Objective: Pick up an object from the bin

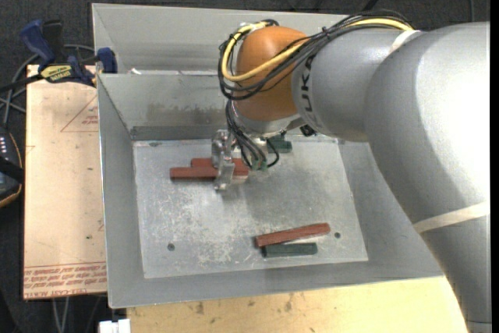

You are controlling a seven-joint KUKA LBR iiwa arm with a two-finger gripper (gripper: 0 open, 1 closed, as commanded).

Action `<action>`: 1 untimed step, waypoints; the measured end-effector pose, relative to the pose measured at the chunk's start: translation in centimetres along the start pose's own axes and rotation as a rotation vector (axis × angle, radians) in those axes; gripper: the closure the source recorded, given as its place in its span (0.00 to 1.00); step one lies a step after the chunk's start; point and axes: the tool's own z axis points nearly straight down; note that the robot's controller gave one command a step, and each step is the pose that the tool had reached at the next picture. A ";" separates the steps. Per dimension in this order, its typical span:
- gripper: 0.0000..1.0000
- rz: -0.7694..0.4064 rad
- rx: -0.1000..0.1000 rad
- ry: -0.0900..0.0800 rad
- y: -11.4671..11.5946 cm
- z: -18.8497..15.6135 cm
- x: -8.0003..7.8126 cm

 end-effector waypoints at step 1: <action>1.00 -0.231 0.001 -0.001 0.3 -17.5 -1.5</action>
Offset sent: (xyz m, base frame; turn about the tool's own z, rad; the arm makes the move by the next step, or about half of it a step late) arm 0.0111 0.0011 0.1694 -0.2324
